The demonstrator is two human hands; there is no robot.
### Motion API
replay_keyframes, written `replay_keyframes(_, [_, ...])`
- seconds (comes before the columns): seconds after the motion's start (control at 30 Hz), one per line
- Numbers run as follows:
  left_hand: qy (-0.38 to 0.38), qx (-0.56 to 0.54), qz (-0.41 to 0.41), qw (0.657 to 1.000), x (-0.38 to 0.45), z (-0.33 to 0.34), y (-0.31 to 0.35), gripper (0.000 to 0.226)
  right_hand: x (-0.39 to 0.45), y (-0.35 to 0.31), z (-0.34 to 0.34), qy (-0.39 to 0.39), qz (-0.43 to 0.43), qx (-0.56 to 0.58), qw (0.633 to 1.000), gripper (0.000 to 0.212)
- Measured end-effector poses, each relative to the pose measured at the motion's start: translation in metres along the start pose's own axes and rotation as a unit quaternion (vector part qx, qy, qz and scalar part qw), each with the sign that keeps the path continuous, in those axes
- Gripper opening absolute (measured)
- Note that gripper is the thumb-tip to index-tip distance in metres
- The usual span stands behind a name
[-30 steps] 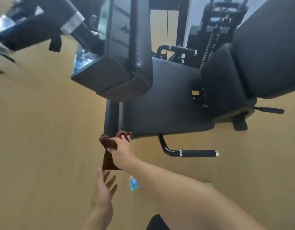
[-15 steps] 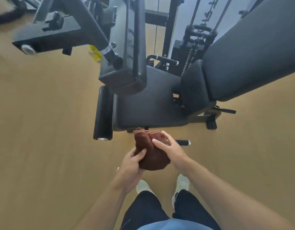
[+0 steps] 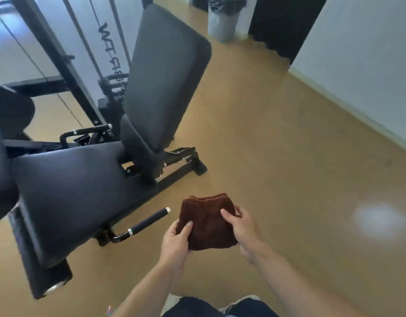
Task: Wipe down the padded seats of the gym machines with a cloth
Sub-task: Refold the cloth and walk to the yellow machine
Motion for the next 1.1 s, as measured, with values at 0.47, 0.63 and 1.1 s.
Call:
replay_keyframes(0.47, [-0.319,0.181,0.061,0.928,-0.102,0.404,-0.040,0.054,-0.034,-0.021,-0.355,0.018,-0.077,0.215,0.973,0.030])
replay_keyframes(0.63, [-0.359,0.257,0.042,0.897,-0.104,0.496,-0.062,0.038,-0.041,-0.019,-0.444,0.032,-0.103,0.219,0.970,0.051])
replay_keyframes(1.1, [-0.463,0.313,-0.097,0.824,-0.105,0.813,-0.165,0.024,-0.021,-0.004,-0.734,0.359,-0.031,0.269,0.893,0.058])
Point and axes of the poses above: each hand's wrist, its own x-axis towards the middle knuckle, its own z-axis out of the palm, y = z × x, the point moved 9 cm from there along x, towards the middle knuckle, and after that the axes turned 14 degrees about z, right-handed, at the moved point
